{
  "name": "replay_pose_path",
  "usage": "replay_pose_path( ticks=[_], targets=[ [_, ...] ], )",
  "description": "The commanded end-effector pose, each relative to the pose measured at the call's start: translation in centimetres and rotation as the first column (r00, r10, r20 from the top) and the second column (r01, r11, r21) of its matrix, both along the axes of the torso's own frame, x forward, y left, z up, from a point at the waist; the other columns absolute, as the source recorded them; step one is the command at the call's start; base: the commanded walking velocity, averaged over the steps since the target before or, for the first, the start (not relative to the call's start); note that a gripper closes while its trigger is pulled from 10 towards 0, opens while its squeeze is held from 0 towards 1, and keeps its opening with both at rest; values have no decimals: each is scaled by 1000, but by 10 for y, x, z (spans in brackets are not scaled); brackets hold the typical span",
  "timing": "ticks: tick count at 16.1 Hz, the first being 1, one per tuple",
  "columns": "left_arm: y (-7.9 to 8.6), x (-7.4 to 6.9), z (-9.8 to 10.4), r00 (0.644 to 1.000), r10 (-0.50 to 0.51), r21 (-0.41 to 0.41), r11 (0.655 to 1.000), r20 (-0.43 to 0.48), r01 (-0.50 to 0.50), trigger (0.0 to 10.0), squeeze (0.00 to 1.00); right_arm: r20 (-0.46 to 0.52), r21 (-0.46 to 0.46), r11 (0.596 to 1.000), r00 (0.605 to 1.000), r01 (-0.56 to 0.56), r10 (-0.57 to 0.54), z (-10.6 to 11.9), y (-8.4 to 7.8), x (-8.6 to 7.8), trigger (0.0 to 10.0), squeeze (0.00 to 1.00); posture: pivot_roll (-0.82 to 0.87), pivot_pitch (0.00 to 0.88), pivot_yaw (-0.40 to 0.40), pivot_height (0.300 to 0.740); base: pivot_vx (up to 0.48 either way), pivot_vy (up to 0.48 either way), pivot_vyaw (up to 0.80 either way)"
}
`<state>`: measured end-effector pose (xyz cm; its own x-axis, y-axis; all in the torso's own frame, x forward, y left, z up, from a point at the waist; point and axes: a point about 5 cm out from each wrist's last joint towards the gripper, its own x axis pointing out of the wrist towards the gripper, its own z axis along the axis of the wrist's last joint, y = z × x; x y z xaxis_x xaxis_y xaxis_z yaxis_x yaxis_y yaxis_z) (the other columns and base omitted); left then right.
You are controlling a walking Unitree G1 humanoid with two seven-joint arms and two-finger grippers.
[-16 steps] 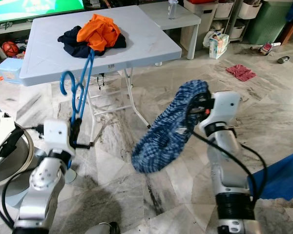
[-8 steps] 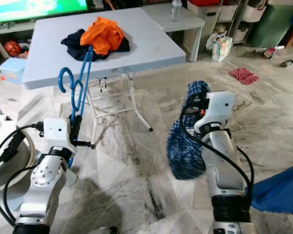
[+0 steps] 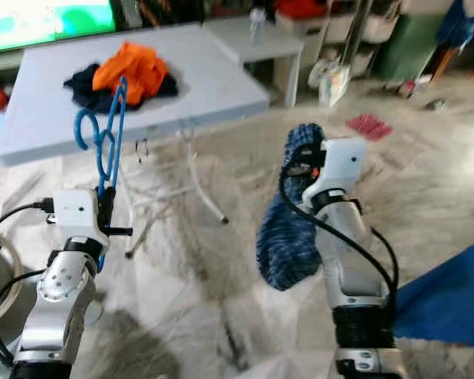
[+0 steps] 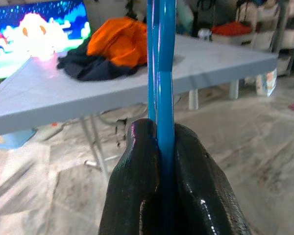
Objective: Hang hanger
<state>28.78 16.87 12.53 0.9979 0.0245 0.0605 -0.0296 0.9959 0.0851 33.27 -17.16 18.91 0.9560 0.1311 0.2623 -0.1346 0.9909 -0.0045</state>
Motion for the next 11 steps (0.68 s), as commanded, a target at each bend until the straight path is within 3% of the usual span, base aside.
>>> replay_pose_path(
  ticks=[1, 6, 11],
  targets=[
    [-7, 1, 2, 1000, -18, -8, 1000, 5, 18, 10000, 0, 12, -11, 1000, 1000, 15, -15, 4, -6, 0, 10000, 0, 46, 59, -2, 740, 401, 0, 0],
    [-5, 5, 5, 1000, -19, -6, 1000, 14, 19, 10000, 0, 21, -1, 1000, 1000, -2, 2, 7, 2, 4, 10000, 0, 57, 46, 0, 740, 391, 65, 723],
    [-6, 7, 5, 1000, -25, -10, 1000, 13, 25, 10000, 0, 27, 11, 1000, 1000, 0, 0, 9, 2, 7, 10000, 0, 59, 42, -1, 740, 352, 327, 80]
  ],
)
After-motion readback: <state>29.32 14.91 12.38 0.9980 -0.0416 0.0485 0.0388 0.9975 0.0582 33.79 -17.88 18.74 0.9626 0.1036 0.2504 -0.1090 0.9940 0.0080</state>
